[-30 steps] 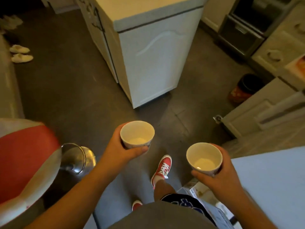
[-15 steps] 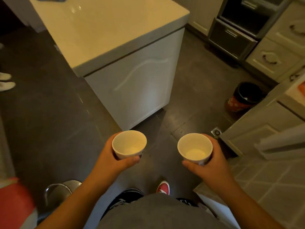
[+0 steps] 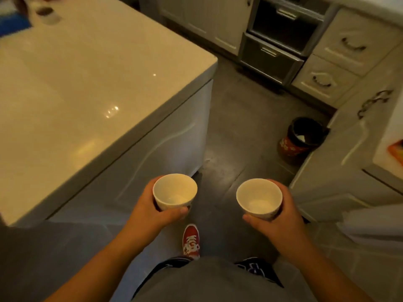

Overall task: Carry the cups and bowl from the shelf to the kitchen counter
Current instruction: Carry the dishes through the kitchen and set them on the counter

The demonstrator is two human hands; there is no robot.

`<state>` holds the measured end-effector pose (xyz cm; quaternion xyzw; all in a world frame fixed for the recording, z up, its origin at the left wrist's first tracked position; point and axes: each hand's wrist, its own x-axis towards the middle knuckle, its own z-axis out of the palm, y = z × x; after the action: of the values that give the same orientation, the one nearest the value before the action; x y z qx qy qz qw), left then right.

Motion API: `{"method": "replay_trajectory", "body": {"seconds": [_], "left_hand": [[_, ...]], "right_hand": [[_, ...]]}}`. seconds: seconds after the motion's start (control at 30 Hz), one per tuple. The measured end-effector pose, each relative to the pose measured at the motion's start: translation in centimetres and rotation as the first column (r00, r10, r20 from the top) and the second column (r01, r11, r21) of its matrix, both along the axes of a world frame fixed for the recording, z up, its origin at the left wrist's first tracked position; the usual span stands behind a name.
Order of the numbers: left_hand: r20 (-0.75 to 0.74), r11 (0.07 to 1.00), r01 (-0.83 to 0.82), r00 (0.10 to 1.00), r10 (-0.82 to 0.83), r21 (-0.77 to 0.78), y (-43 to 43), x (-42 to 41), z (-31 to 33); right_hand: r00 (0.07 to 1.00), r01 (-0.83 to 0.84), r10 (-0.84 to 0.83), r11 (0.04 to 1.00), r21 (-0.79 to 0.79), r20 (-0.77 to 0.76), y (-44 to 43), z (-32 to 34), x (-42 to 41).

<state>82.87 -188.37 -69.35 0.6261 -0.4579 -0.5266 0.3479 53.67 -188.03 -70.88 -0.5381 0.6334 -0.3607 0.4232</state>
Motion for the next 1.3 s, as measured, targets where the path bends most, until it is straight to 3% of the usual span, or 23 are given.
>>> {"method": "replay_trajectory", "body": {"seconds": [0.3,0.5,0.83,1.03,1.3], "left_hand": [[0.025,0.923,0.37,0.929,-0.37,-0.104,-17.7,-9.7,0.4],[-0.016,0.885,0.452,0.89,-0.456,-0.114,-26.1,-18.9,0.7],[0.015,0.96,0.278,0.961,-0.278,-0.043,-35.3,-25.6,1.2],[0.075,0.99,0.138,0.988,-0.137,-0.016,-40.2,-25.5,0.9],[0.027,0.999,-0.04,0.999,0.04,0.006,-50.8,-24.4,-0.8]], "right_hand": [[0.946,0.325,-0.324,0.945,0.032,-0.024,-5.3,1.6,-7.2],[0.921,0.39,-0.389,0.92,0.041,-0.037,-10.2,0.3,-13.8],[0.974,0.224,-0.222,0.972,0.073,-0.042,-26.0,0.4,-24.4],[0.994,0.109,-0.108,0.993,0.052,-0.012,-37.8,0.6,-25.2],[0.999,-0.022,0.023,1.0,0.022,-0.034,-53.3,-0.6,-24.2]]}}
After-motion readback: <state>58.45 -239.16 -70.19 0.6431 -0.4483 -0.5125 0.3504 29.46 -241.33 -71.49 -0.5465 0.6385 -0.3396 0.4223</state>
